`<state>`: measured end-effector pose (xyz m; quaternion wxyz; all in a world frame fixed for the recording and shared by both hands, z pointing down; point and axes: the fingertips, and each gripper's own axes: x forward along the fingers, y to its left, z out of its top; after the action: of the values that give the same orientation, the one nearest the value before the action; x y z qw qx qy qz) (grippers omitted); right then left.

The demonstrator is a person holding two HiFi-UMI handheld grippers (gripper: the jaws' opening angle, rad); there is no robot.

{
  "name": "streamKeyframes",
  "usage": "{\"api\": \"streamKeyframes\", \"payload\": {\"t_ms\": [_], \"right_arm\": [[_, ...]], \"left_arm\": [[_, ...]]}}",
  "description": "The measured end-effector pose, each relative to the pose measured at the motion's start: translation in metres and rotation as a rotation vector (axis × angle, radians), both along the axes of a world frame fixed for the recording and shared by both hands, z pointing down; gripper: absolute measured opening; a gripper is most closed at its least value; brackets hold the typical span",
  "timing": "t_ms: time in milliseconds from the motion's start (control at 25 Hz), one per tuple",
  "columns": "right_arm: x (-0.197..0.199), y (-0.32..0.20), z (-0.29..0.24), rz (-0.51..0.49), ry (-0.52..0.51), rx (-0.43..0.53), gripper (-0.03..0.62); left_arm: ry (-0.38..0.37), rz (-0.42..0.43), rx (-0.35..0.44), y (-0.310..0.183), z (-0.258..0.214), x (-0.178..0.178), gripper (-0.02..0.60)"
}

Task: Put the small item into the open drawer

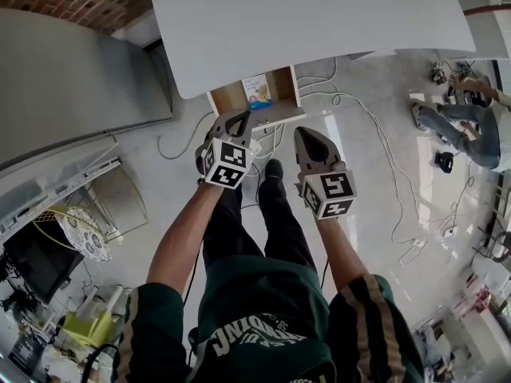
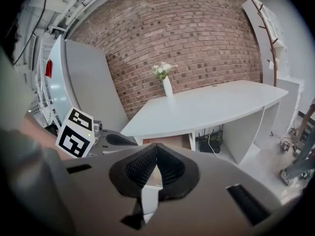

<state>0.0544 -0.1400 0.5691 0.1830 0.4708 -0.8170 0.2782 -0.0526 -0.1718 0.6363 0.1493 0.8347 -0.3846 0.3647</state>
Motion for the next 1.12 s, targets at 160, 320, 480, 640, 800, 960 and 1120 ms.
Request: {"api": "streamKeyframes", "payload": {"t_ms": [160,320,480,640,800,960,1120], "right_arm": [[-0.008,0.006,-0.028,-0.037,-0.001,0.021,0.025],[-0.007,0.009,-0.057,-0.044,-0.024,0.044,0.025],[-0.002,0.005,-0.083,-0.052,-0.029,0.089,0.025],[-0.005,0.003,-0.109,-0.082,-0.031,0.136,0.025],[-0.002,-0.001,-0.146,-0.114,-0.034,0.209,0.025],[-0.002,-0.010,-0.179,-0.138,-0.042,0.284,0.025],[-0.002,-0.017,-0.206,-0.156,-0.051,0.351,0.025]], "left_arm": [[0.006,-0.007,0.025,0.012,-0.035,-0.003,0.015],[0.023,-0.030,0.072,0.016,-0.072,-0.003,0.015],[0.054,-0.071,0.126,0.017,-0.109,-0.001,0.015],[0.078,-0.114,0.168,0.018,-0.139,-0.005,0.015],[0.104,-0.153,0.225,0.013,-0.174,-0.010,0.015],[0.104,-0.169,0.304,0.004,-0.211,-0.017,0.015],[0.107,-0.182,0.379,0.001,-0.247,-0.022,0.015]]}}
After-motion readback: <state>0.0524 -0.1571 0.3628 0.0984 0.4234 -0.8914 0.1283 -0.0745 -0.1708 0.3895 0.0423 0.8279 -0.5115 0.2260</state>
